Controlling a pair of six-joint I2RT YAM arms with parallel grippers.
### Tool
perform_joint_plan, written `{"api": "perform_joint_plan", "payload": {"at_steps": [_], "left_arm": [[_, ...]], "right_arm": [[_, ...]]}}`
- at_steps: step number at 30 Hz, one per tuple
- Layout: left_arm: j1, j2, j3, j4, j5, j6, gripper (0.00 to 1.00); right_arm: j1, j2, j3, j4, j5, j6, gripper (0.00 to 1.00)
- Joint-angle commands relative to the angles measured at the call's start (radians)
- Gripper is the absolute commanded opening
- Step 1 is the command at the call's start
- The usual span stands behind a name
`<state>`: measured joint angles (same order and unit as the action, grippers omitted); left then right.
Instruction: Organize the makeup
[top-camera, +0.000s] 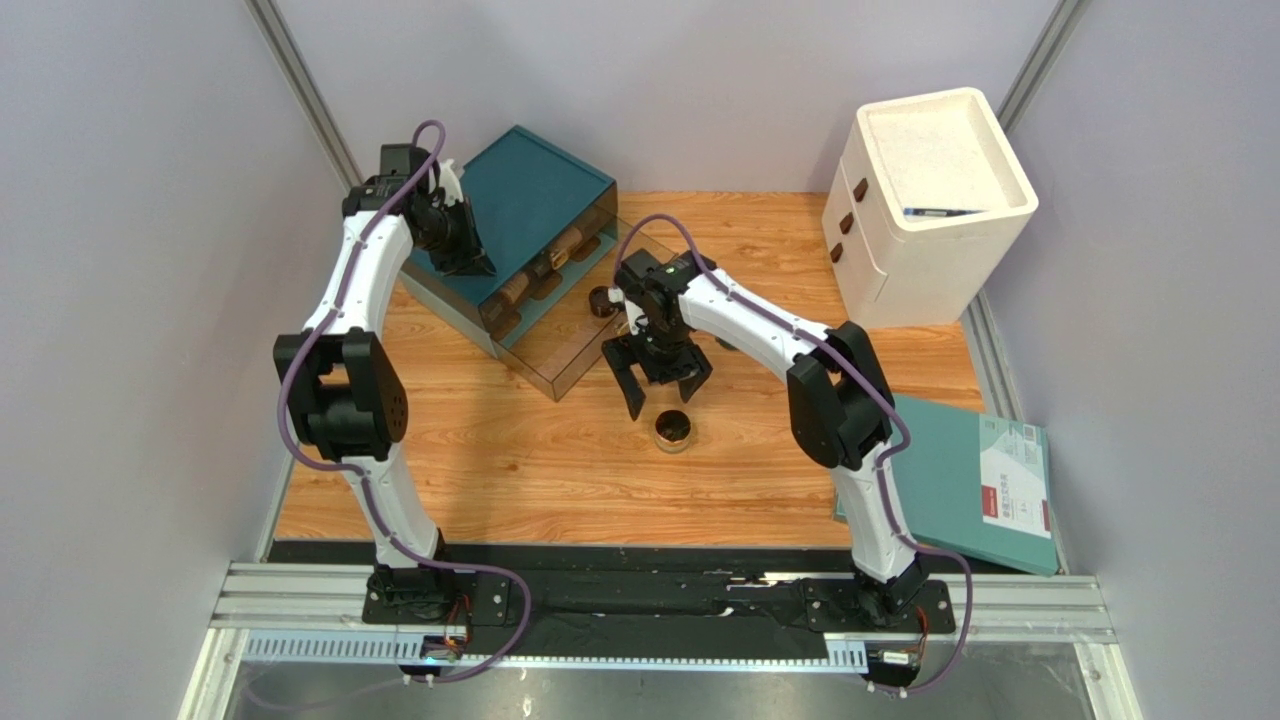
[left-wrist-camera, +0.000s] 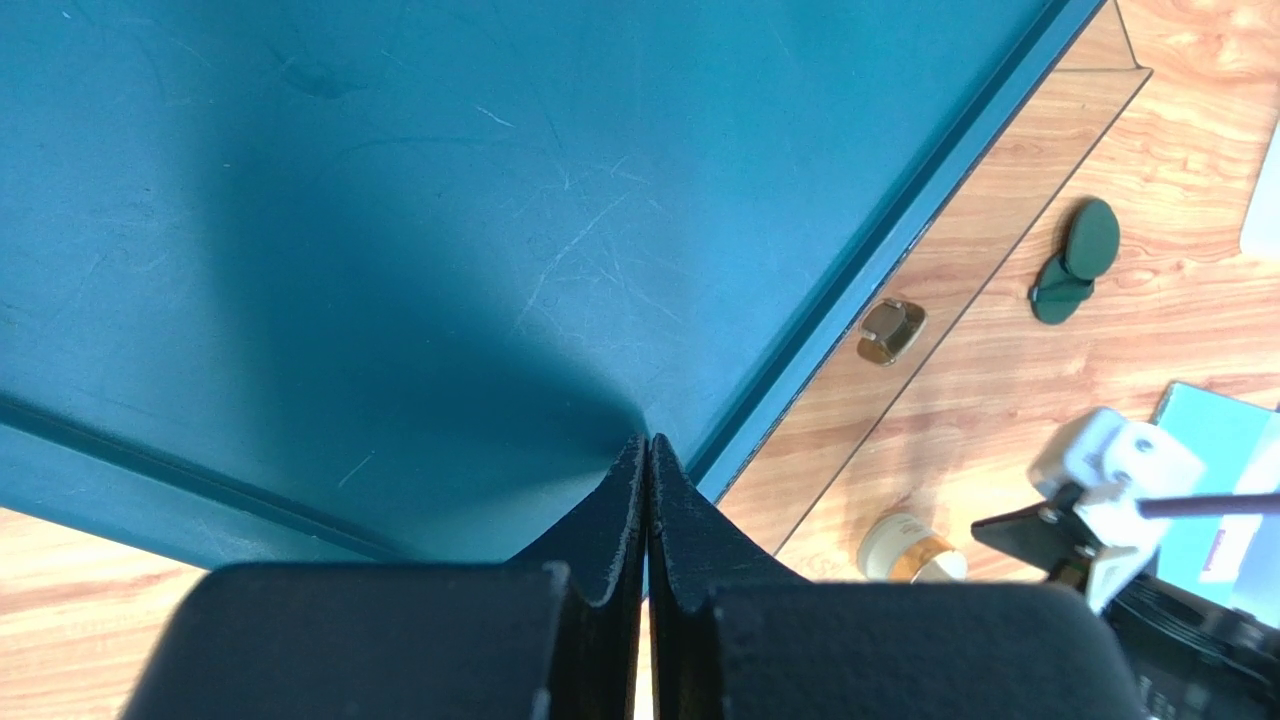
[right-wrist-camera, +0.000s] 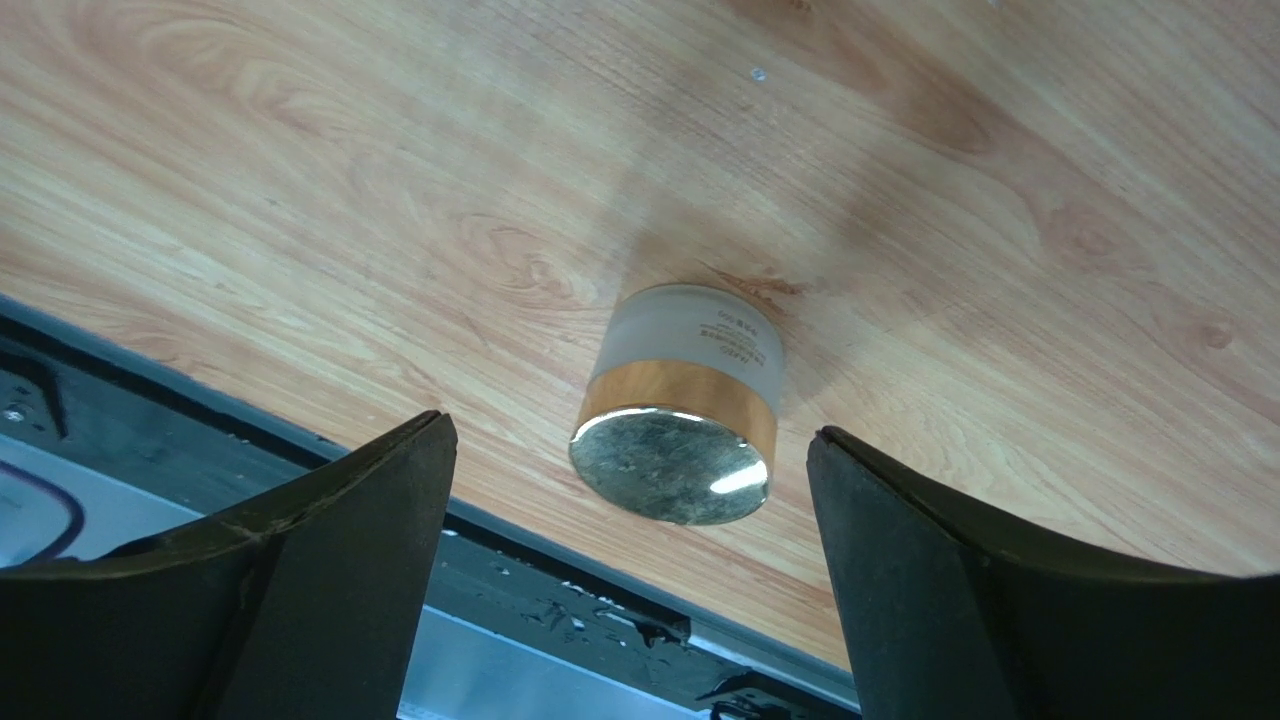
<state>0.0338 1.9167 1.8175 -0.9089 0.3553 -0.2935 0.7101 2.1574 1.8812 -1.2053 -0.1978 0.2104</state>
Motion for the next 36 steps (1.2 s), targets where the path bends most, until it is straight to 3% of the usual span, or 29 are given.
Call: {"api": "perform_joint_plan", "payload": {"at_steps": [1, 7, 13, 14, 16, 17, 20, 29, 32, 36], "left_arm": [[0.003, 0.039, -0.073, -0.085, -0.073, 0.020, 0.00], [0.003, 0.039, -0.076, -0.084, -0.076, 0.025, 0.00], [0.003, 0.042, -0.075, -0.088, -0.081, 0.033, 0.00], [0.003, 0.041, -0.073, -0.090, -0.081, 0.033, 0.00], [0.005, 0.045, -0.072, -0.090, -0.081, 0.033, 0.00], [0.003, 0.045, -0.070, -0.090, -0.079, 0.033, 0.00], [0.003, 0.045, -0.067, -0.091, -0.081, 0.033, 0.00], [0.003, 0.039, -0.072, -0.093, -0.081, 0.033, 0.00], [0.005, 0.039, -0.072, -0.091, -0.078, 0.028, 0.00], [0.003, 0.041, -0.069, -0.088, -0.073, 0.025, 0.00]], "right_arm": [[0.009, 0.035, 0.006, -0.066, 0.044, -0.057, 0.91], [0.025, 0.055, -0.047, -0.056, 0.064, -0.080, 0.91], [0.032, 0.084, -0.060, -0.080, 0.037, -0.075, 0.79], [0.032, 0.084, -0.063, -0.080, 0.047, -0.072, 0.63], [0.032, 0.087, -0.062, -0.086, 0.057, -0.074, 0.42], [0.031, 0.087, -0.053, -0.088, 0.066, -0.072, 0.25], [0.029, 0.078, -0.018, -0.089, 0.086, -0.069, 0.01], [-0.006, 0.044, 0.266, -0.076, 0.023, -0.049, 0.00], [-0.023, 0.027, 0.343, -0.007, -0.047, -0.025, 0.00], [-0.035, -0.005, 0.328, 0.223, -0.147, 0.061, 0.00]]}}
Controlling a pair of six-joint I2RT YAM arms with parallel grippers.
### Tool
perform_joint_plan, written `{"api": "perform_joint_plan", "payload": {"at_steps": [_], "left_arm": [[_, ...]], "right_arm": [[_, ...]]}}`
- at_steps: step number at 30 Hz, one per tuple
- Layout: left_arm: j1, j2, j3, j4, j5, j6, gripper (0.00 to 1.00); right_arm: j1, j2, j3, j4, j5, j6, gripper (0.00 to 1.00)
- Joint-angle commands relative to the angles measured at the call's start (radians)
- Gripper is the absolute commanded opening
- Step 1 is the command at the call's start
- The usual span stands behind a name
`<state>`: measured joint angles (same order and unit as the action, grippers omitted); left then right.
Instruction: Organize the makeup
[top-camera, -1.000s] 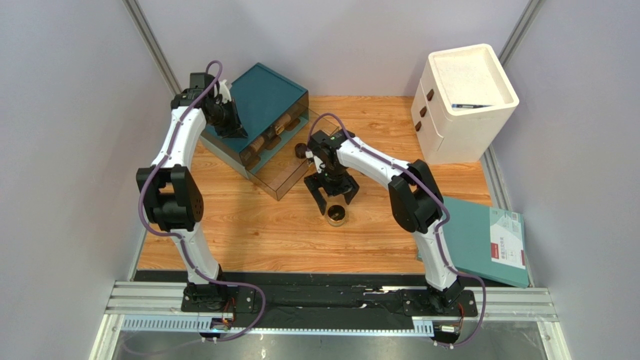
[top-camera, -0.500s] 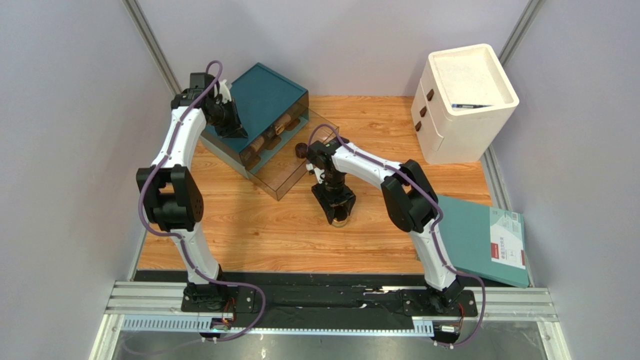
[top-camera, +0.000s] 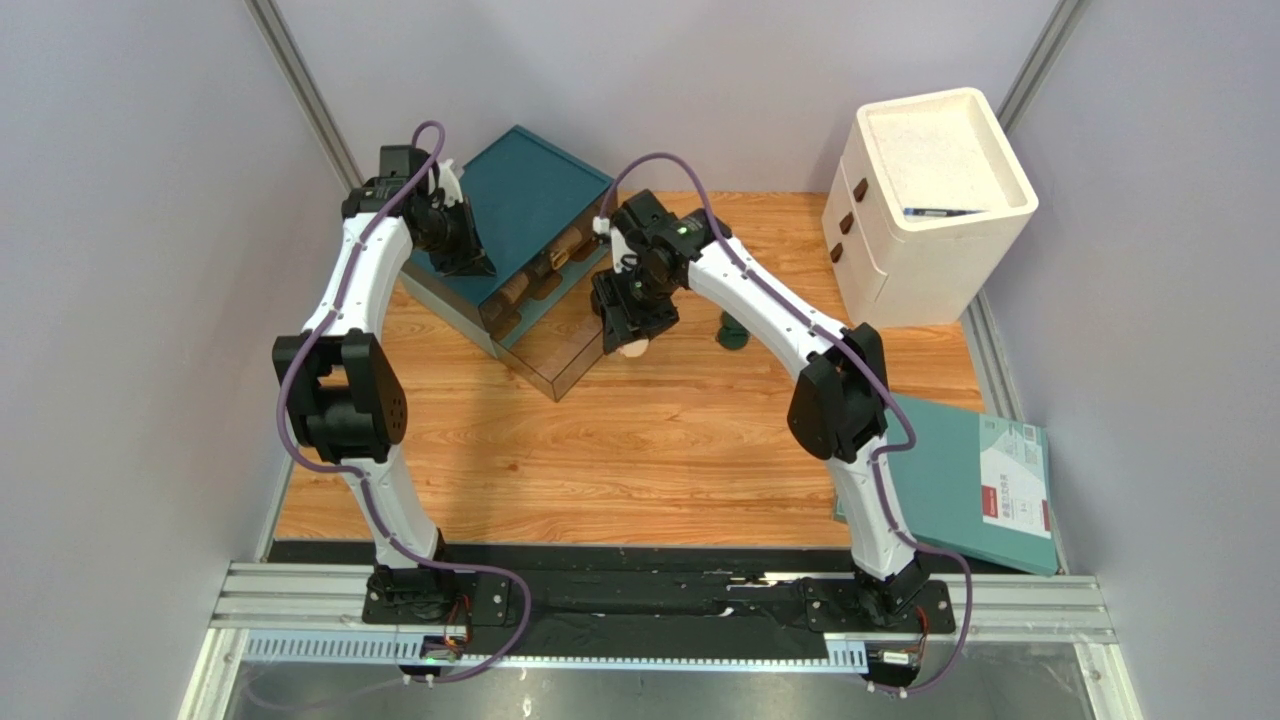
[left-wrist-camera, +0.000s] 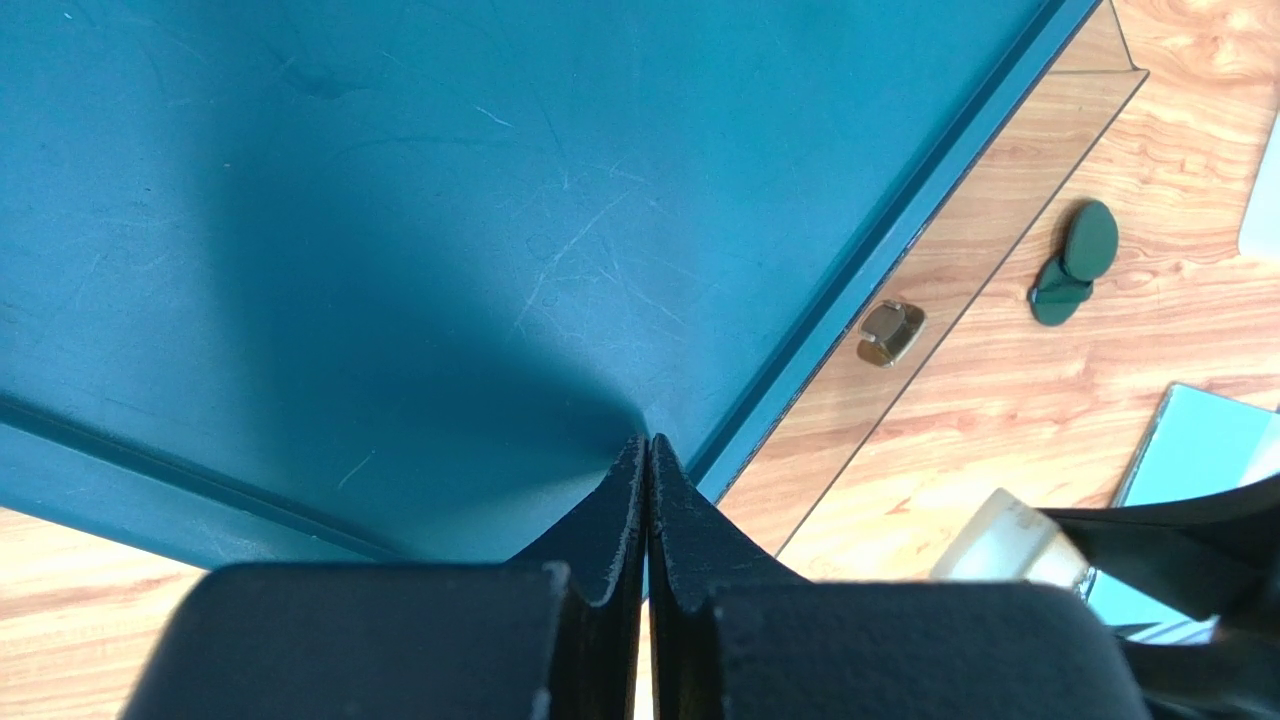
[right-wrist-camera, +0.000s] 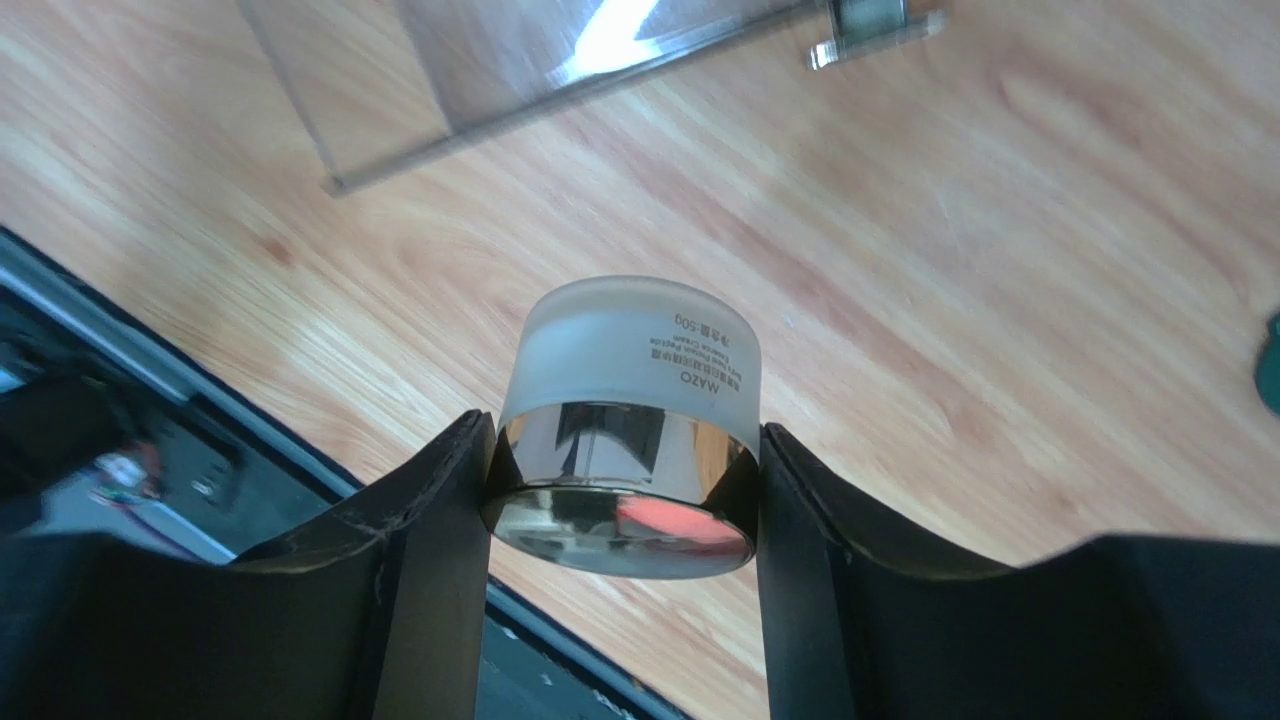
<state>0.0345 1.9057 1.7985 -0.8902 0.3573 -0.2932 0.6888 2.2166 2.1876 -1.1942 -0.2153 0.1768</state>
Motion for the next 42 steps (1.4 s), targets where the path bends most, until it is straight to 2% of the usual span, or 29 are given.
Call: {"api": "perform_joint_plan", "payload": {"at_steps": [1, 3, 8, 15, 18, 21, 24, 28, 31, 37, 42], "left_arm": [[0.002, 0.050, -0.050, -0.107, -0.073, 0.025, 0.00], [0.004, 0.052, -0.048, -0.107, -0.075, 0.025, 0.00], [0.002, 0.050, -0.045, -0.111, -0.075, 0.025, 0.00], [0.004, 0.049, -0.053, -0.113, -0.081, 0.025, 0.00], [0.004, 0.052, -0.051, -0.112, -0.078, 0.023, 0.00], [0.002, 0.052, -0.048, -0.113, -0.077, 0.023, 0.00], [0.002, 0.053, -0.045, -0.113, -0.078, 0.025, 0.00], [0.004, 0.055, -0.042, -0.115, -0.080, 0.025, 0.00], [0.002, 0.056, -0.041, -0.118, -0.081, 0.025, 0.00], [0.004, 0.061, -0.036, -0.121, -0.081, 0.025, 0.00], [0.002, 0.064, -0.031, -0.121, -0.081, 0.025, 0.00]], "right_arm": [[-0.014, -0.058, 0.015, 0.249, -0.163, 0.110, 0.00], [-0.014, -0.025, 0.040, 0.310, -0.183, 0.145, 0.00], [-0.012, 0.142, 0.237, 0.338, -0.262, 0.231, 0.00], [-0.011, 0.218, 0.262, 0.404, -0.239, 0.273, 0.04], [-0.011, 0.241, 0.241, 0.407, -0.237, 0.291, 0.12], [-0.011, 0.250, 0.218, 0.416, -0.239, 0.300, 0.28], [-0.011, 0.244, 0.193, 0.446, -0.228, 0.311, 0.56], [-0.011, 0.250, 0.202, 0.473, -0.217, 0.314, 0.72], [-0.014, 0.255, 0.213, 0.482, -0.214, 0.325, 0.78], [-0.031, 0.206, 0.196, 0.489, -0.170, 0.334, 0.80], [-0.097, 0.028, 0.014, 0.512, -0.049, 0.320, 0.80]]}}
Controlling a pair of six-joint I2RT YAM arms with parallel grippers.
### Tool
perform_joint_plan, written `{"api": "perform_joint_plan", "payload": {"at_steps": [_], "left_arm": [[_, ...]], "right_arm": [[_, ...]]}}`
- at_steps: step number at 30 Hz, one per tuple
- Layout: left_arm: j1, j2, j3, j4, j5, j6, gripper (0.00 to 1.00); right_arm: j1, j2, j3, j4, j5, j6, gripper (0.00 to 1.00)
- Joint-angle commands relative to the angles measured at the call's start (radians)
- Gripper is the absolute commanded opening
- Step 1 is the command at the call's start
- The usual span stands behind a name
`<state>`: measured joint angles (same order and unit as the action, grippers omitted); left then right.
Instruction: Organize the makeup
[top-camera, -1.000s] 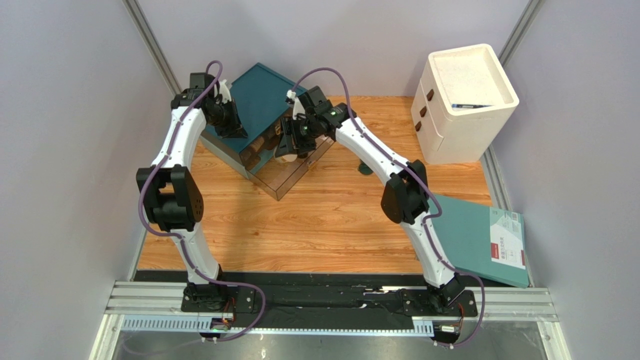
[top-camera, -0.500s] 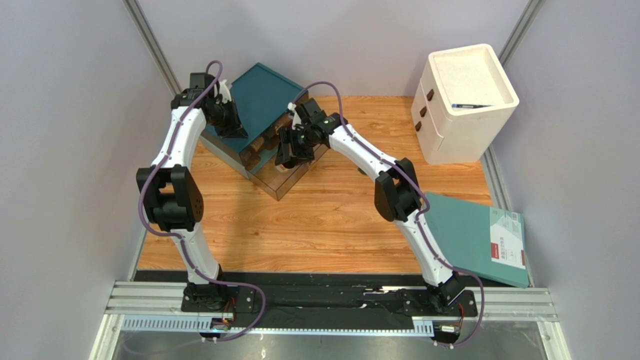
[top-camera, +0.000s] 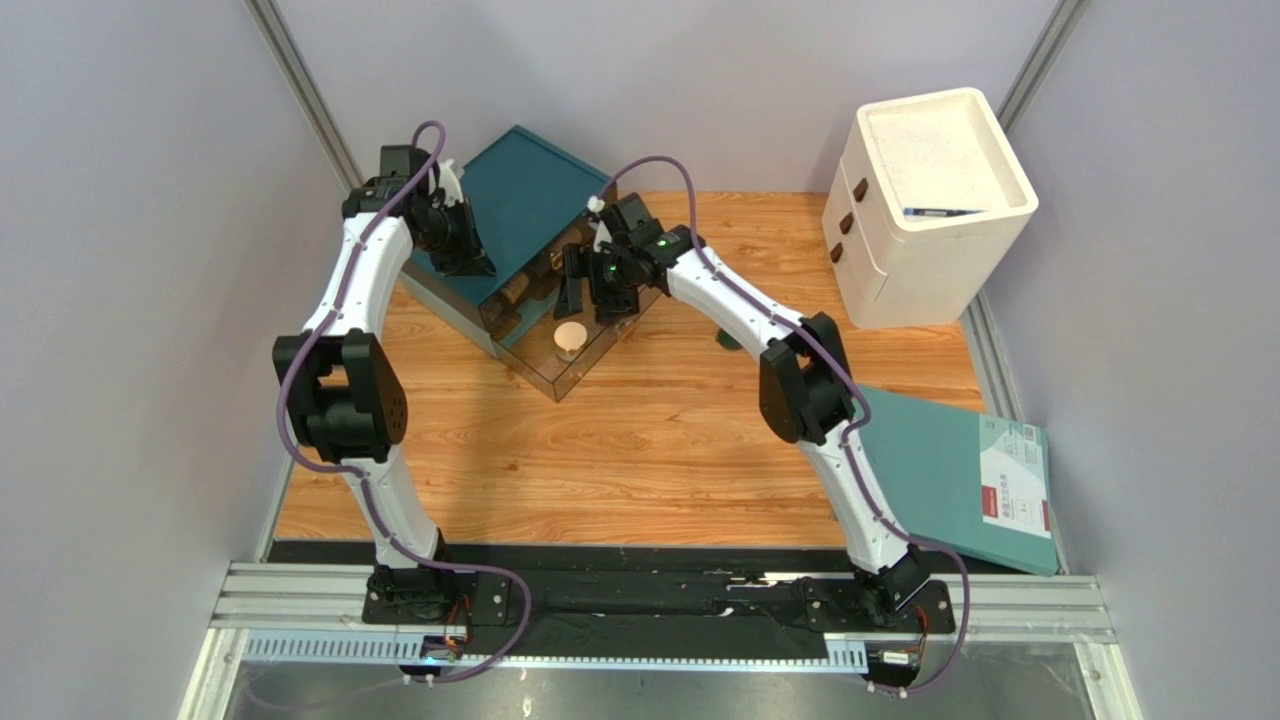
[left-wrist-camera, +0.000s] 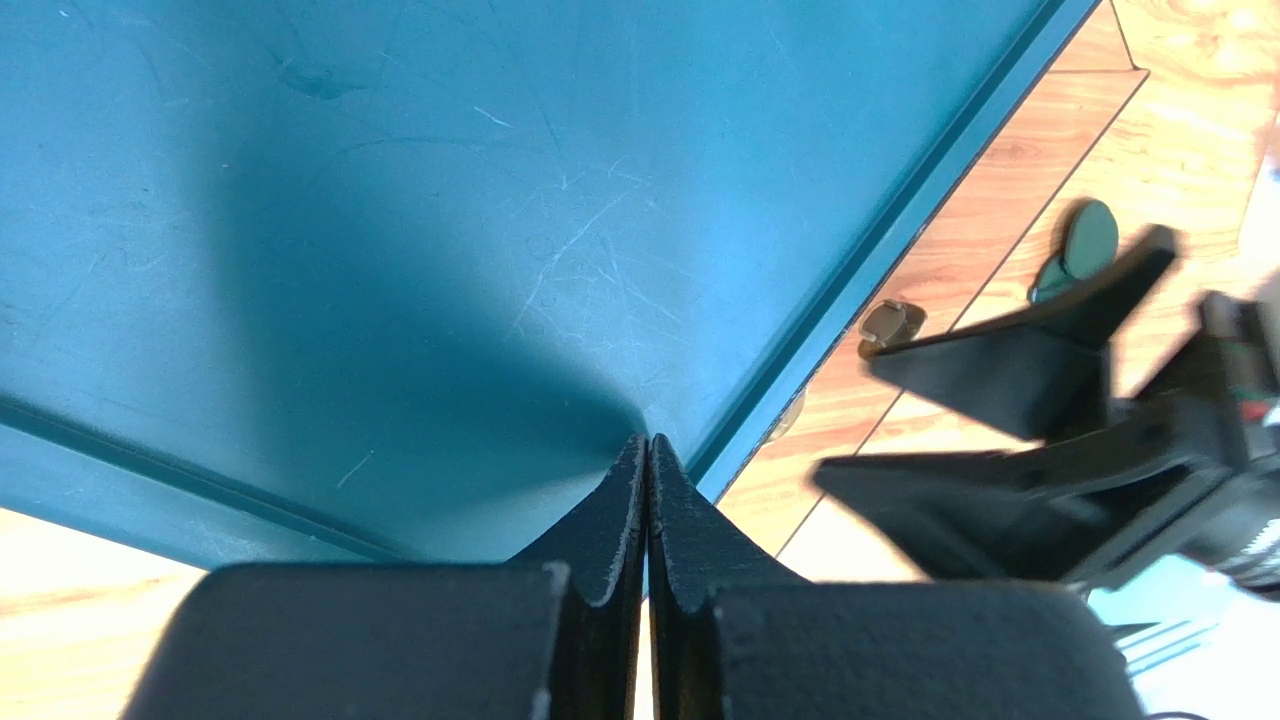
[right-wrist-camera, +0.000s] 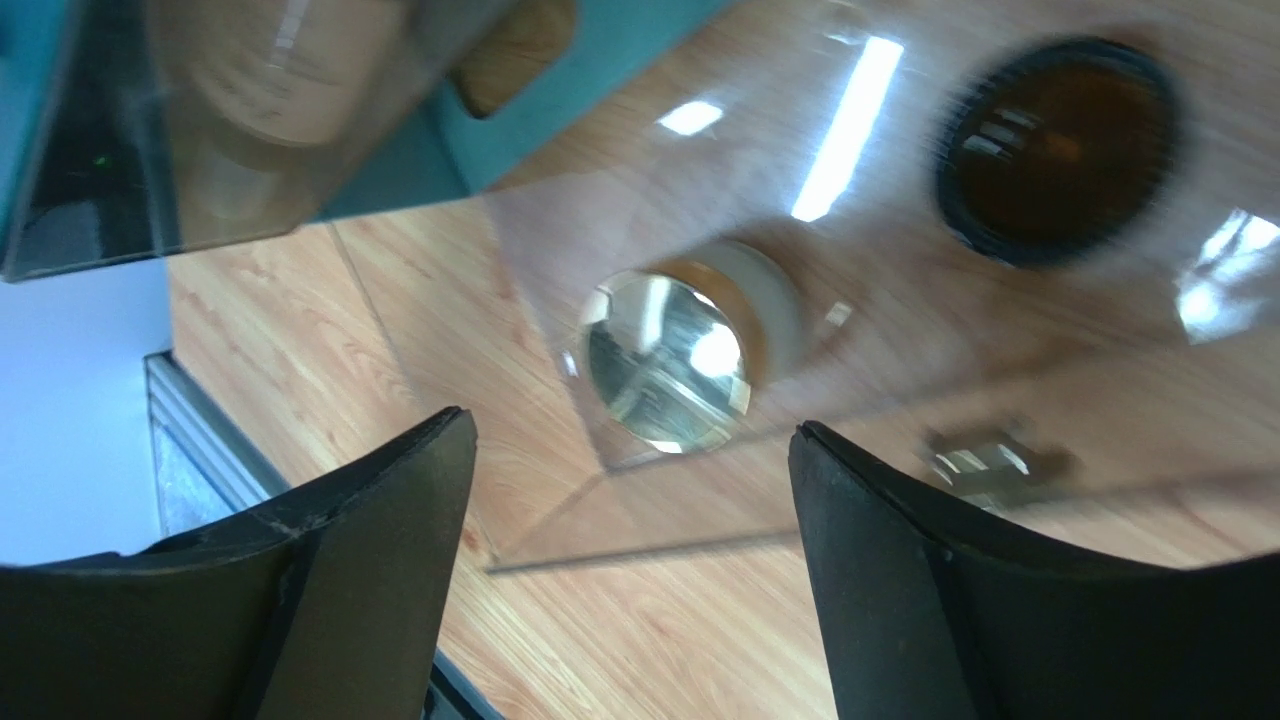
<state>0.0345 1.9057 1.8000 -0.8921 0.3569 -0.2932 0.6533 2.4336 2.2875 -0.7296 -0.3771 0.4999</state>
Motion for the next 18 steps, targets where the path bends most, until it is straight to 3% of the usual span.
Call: {"api": "perform_joint_plan", "payload": {"at_steps": [1, 8, 18], "left_arm": [[0.004, 0.065, -0.030, -0.119, -0.079, 0.025, 0.00], [0.005, 0.072, -0.025, -0.119, -0.078, 0.025, 0.00], [0.010, 0.072, -0.022, -0.130, -0.084, 0.032, 0.00]], "right_arm": [[-0.088, -0.215, -0.118, 0.047, 0.136, -0.007, 0.80], [-0.210, -0.341, -0.322, 0.018, 0.288, -0.072, 0.81], [-0.259, -0.206, -0.303, -0.161, 0.418, -0.116, 0.80]]}}
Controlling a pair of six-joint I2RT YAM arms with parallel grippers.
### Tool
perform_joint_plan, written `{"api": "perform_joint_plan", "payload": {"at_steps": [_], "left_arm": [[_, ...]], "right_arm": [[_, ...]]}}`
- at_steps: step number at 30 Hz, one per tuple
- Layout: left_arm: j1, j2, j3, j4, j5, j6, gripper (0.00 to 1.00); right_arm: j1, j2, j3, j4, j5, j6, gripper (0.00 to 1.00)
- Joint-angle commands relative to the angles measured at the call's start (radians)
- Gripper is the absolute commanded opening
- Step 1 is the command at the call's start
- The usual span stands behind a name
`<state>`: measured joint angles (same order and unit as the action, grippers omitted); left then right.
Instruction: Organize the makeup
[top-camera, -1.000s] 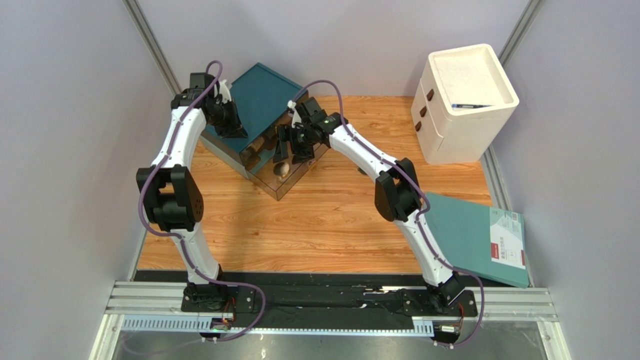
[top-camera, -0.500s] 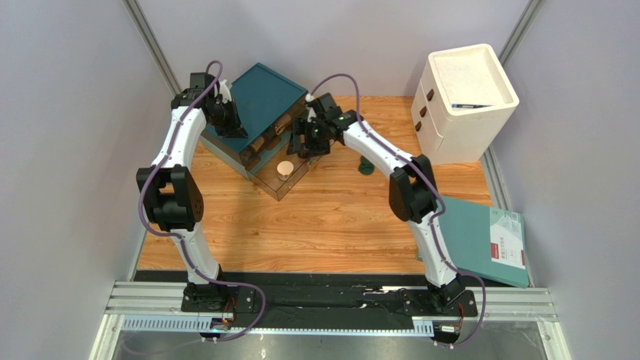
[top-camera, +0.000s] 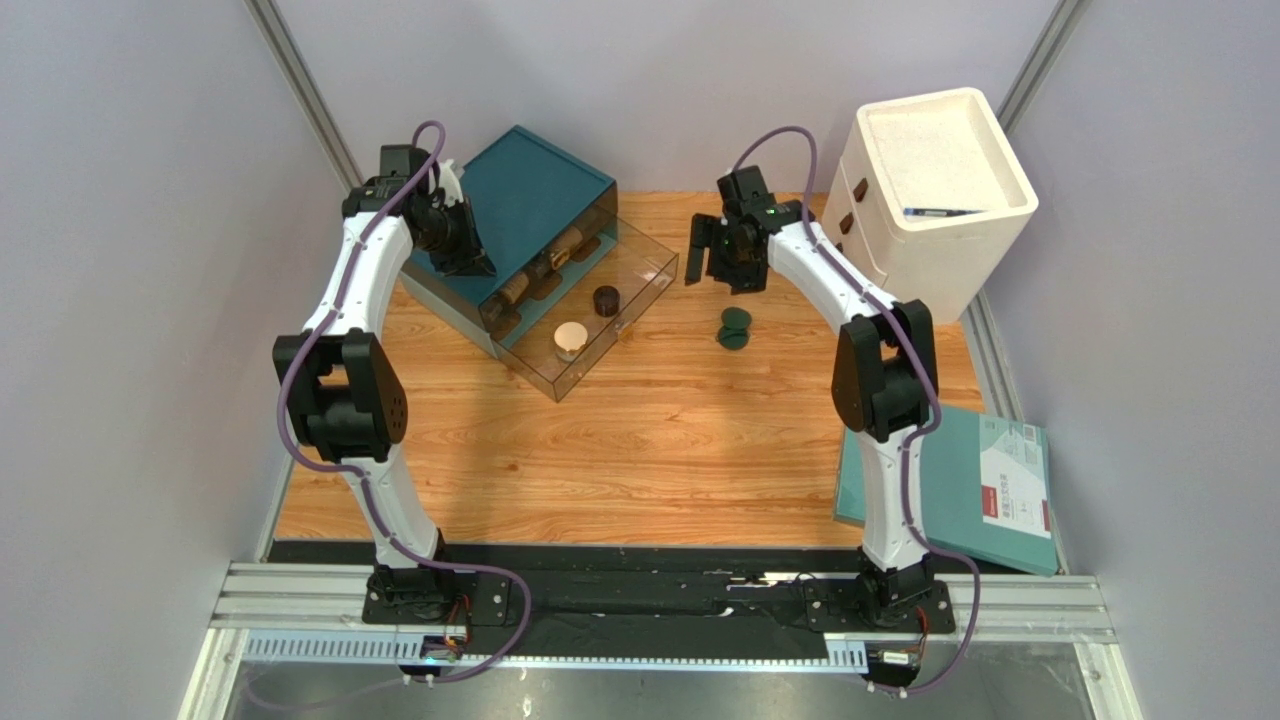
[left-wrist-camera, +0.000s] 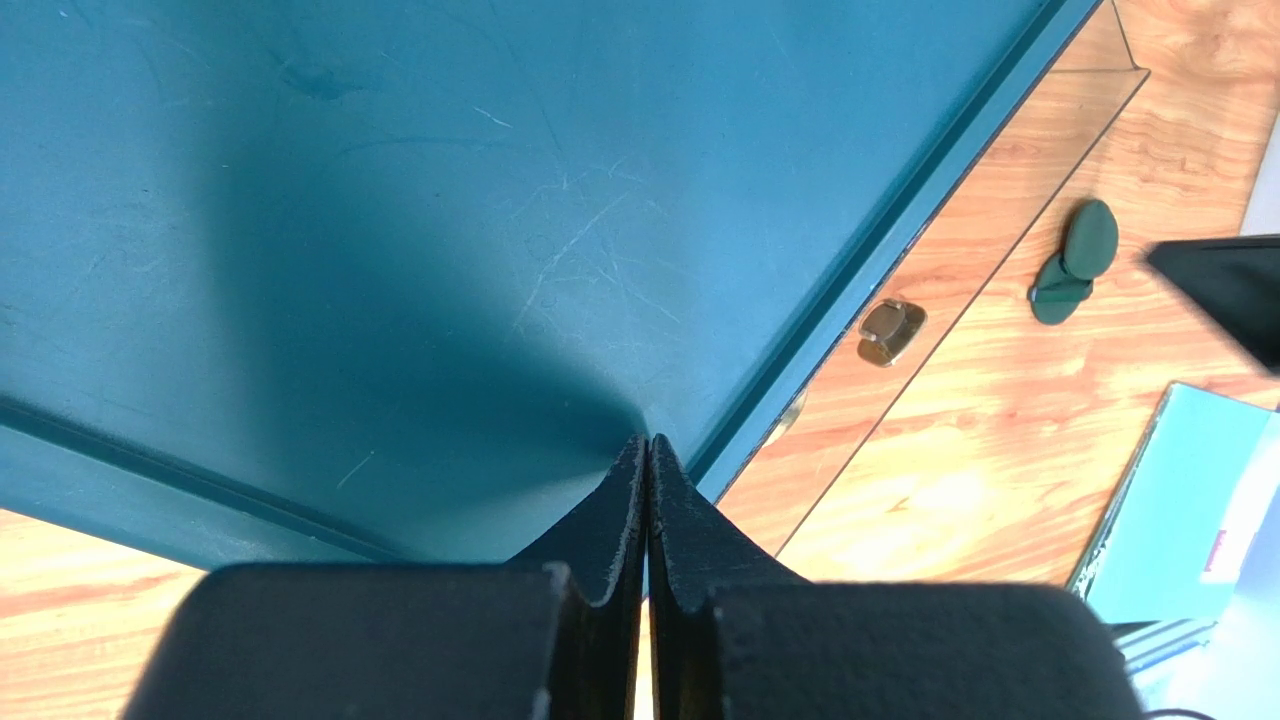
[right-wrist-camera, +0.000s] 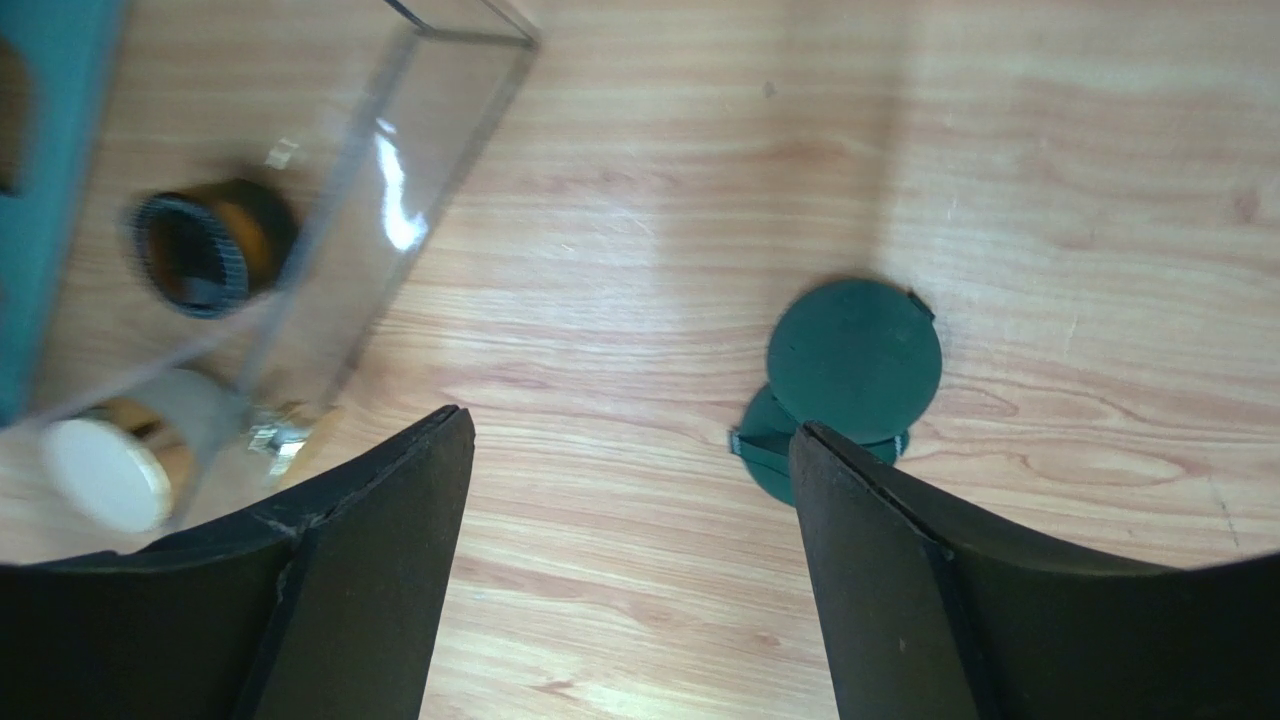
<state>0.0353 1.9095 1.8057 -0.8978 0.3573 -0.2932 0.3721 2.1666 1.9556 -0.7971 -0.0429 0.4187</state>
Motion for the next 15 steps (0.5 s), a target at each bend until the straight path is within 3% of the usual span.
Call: {"api": "perform_joint_plan", "payload": {"at_steps": [1, 9, 15], "left_arm": [[0.011, 0.068, -0.026, -0.124, -0.084, 0.034, 0.00], [0.012, 0.068, -0.019, -0.138, -0.092, 0.037, 0.00], [0.012, 0.065, -0.022, -0.141, -0.098, 0.037, 0.00]], "right_arm": [[0.022, 0.071, 0.037, -0.103, 0.096, -0.037, 0.80], [0.019, 0.120, 0.035, -0.113, 0.264, -0.058, 0.81], [0.010, 0.157, 0.031, -0.097, 0.279, -0.067, 0.79]]}}
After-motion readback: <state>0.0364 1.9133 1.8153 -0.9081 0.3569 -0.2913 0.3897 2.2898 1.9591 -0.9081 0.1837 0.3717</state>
